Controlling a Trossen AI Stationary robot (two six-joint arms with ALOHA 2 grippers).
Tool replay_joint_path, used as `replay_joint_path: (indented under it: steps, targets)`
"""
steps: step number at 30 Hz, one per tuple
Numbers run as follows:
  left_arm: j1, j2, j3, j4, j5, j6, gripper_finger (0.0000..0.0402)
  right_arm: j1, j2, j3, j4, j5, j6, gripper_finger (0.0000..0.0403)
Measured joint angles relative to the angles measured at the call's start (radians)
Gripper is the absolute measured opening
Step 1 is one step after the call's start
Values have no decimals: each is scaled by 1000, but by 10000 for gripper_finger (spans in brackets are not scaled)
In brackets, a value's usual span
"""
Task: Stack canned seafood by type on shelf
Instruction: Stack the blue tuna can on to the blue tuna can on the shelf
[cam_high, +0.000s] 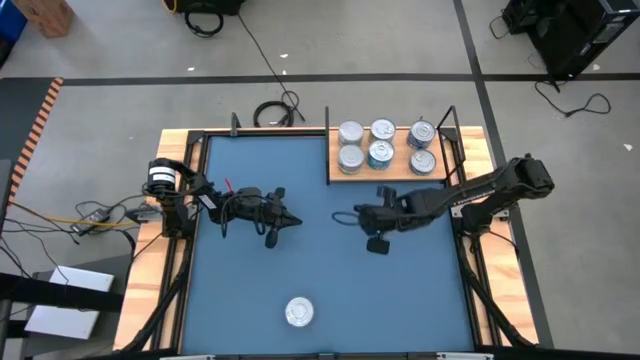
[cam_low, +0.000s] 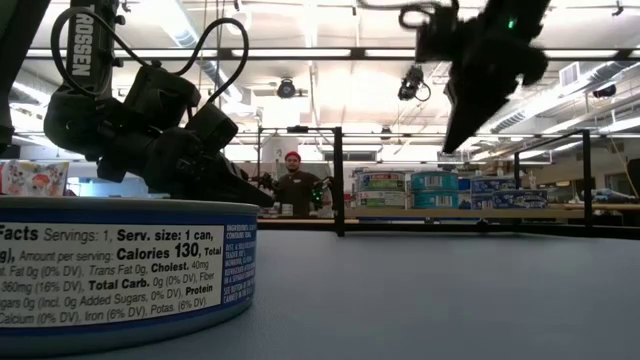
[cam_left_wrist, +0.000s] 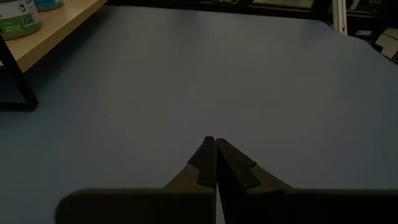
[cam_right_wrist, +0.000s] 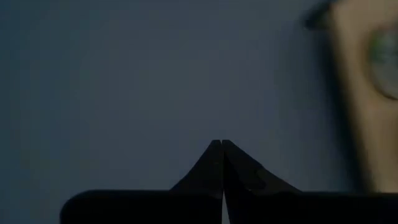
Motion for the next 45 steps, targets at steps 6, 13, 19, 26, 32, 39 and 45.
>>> replay_joint_path:
  steps: [6, 13, 19, 26, 32, 39, 45]
  targets:
    - [0, 0, 0, 0, 0, 0, 5, 96, 9, 0, 259, -115, 12, 9]
    - [-1, 0, -2, -1, -1, 2, 5, 156, 74, 1, 519, -139, 8, 13]
    - [-6, 0, -1, 2, -2, 2, 5, 175, 174, 0, 659, -176, 17, 35]
    - [-6, 0, -1, 2, -6, 3, 5, 177, 245, 0, 765, -195, 64, 70]
    - [-7, 0, 3, 0, -7, 6, 5, 177, 310, 0, 838, -202, 125, 98]
    - [-7, 0, 3, 0, -7, 4, 5, 178, 371, 10, 930, -228, 192, 112]
    - [-33, 0, 4, -1, 66, 10, 5, 185, 430, 86, 927, -232, 167, 112]
